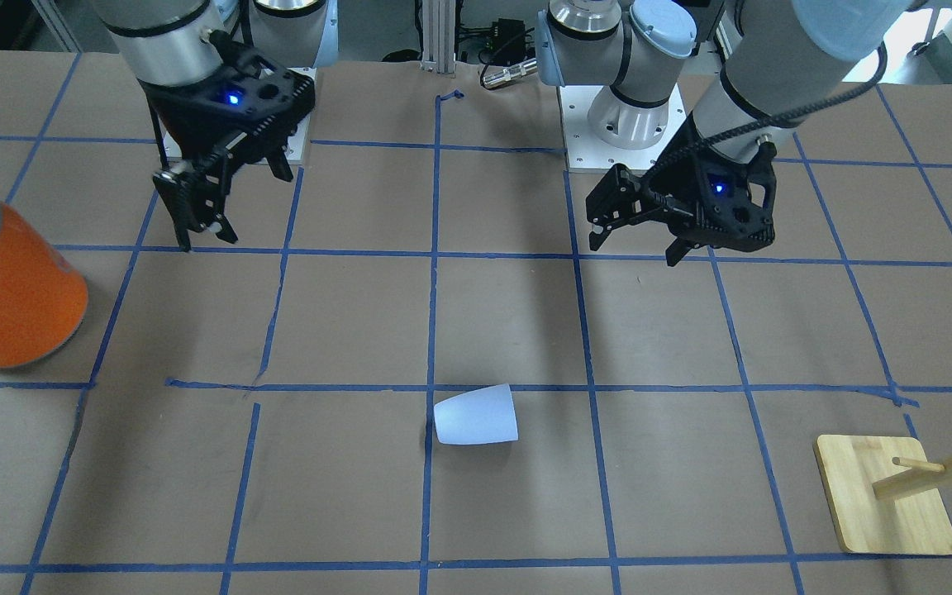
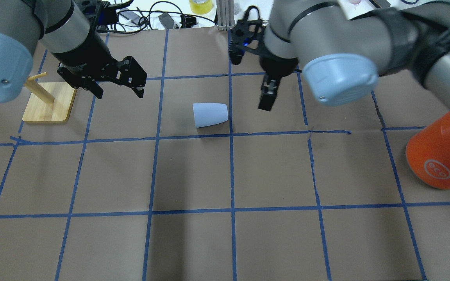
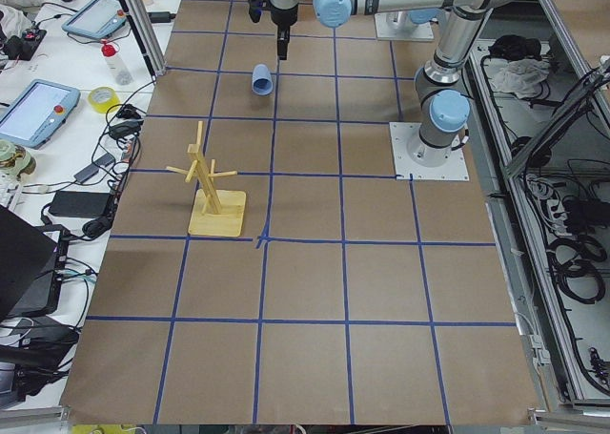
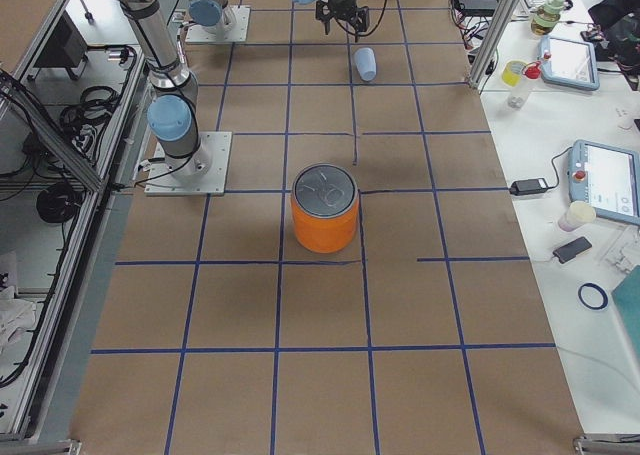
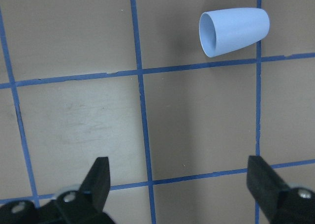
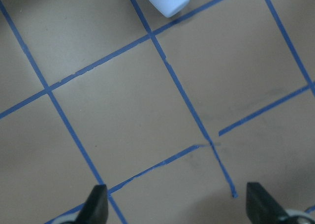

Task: Flip cup
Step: 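Retract the right arm while the left gripper reaches toward the lying cup, then close the left gripper on the cup's open rim end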

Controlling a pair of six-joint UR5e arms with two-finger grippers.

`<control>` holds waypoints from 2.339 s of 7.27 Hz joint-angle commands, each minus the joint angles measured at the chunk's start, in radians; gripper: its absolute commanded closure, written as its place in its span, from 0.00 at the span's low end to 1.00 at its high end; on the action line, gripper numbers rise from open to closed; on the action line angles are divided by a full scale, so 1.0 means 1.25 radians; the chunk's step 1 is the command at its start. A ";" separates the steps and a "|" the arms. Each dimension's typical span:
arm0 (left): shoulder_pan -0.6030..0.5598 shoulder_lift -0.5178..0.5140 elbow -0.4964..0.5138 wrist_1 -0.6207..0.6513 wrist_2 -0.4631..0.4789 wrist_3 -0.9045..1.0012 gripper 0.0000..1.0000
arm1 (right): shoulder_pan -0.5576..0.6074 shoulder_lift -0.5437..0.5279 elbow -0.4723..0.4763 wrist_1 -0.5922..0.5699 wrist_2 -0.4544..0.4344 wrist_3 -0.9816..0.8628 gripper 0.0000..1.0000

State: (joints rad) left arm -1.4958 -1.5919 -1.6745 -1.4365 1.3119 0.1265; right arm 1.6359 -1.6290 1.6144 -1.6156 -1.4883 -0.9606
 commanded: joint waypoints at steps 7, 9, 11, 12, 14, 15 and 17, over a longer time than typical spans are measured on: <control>0.023 -0.248 -0.090 0.366 -0.321 0.037 0.00 | -0.029 -0.032 0.004 -0.083 -0.035 0.884 0.00; 0.023 -0.317 -0.095 0.418 -0.345 0.036 0.00 | -0.029 -0.032 0.008 -0.094 -0.048 0.885 0.00; 0.022 -0.373 -0.117 0.483 -0.415 0.035 0.00 | -0.023 -0.032 0.031 -0.094 -0.107 0.917 0.00; 0.022 -0.395 -0.124 0.529 -0.465 0.027 0.00 | -0.007 -0.031 0.031 -0.094 -0.109 0.930 0.00; 0.020 -0.414 -0.139 0.536 -0.476 0.024 0.00 | -0.003 -0.015 0.030 -0.109 -0.098 0.929 0.00; 0.019 -0.418 -0.148 0.534 -0.517 0.022 0.00 | -0.003 -0.014 0.030 -0.124 -0.097 0.924 0.00; 0.014 -0.424 -0.149 0.537 -0.537 -0.058 0.03 | -0.003 -0.016 0.031 -0.122 -0.095 0.918 0.00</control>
State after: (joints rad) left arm -1.4745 -2.1170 -1.8589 -0.7687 0.6582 0.1184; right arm 1.6318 -1.6484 1.6531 -1.7670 -1.6085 0.1938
